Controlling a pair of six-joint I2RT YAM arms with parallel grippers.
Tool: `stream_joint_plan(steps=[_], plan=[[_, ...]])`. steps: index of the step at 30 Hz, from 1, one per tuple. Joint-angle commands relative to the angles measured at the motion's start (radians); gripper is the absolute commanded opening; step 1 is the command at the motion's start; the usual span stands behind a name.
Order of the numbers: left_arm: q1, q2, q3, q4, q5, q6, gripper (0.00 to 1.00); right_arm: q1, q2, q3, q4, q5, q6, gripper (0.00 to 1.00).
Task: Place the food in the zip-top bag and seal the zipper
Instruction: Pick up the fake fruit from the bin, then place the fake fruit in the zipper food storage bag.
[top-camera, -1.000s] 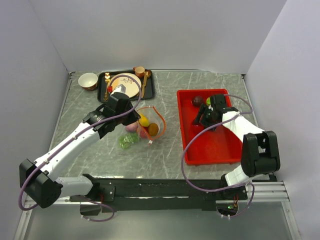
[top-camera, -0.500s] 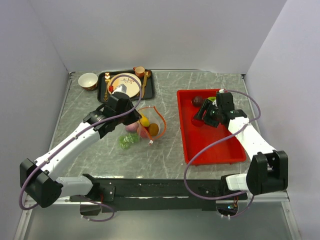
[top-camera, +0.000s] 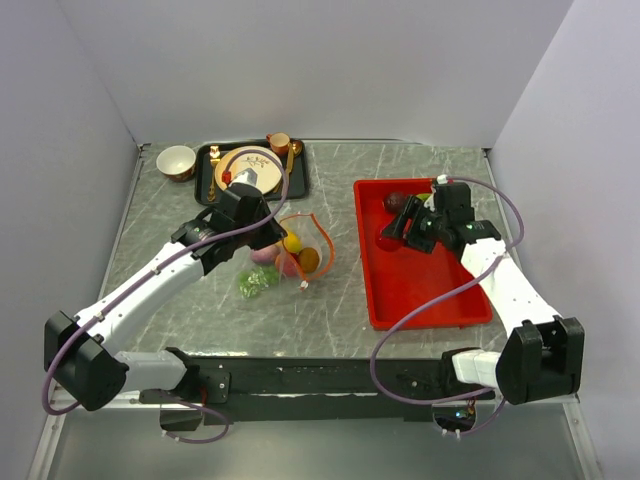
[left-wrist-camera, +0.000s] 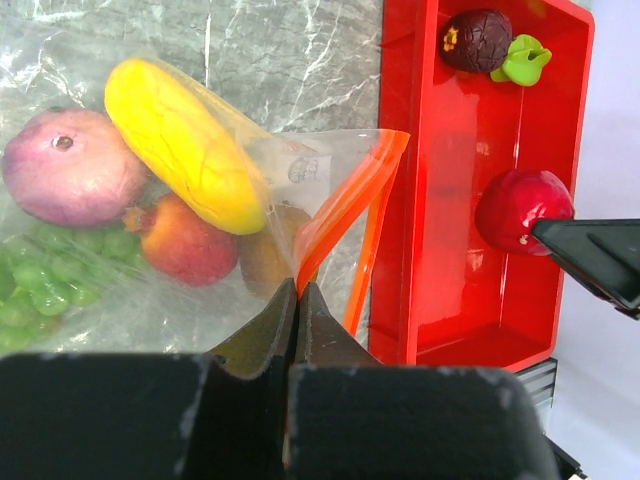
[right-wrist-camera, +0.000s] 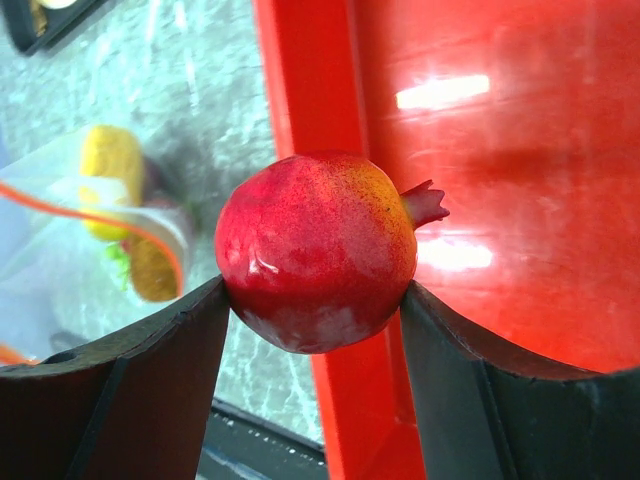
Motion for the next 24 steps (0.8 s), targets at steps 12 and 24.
stream_joint_plan(steps=[12,24], plan=[[-0.002,-0.02,0.008,0.044,0.02,0.016,0.01,0.275,0.018,0.178,0.048,-0.06,0.061,0.28],[-0.015,-0.009,0.036,0.062,0.025,-0.001,0.01,0.491,0.277,0.288,0.096,-0.009,0.082,0.26]])
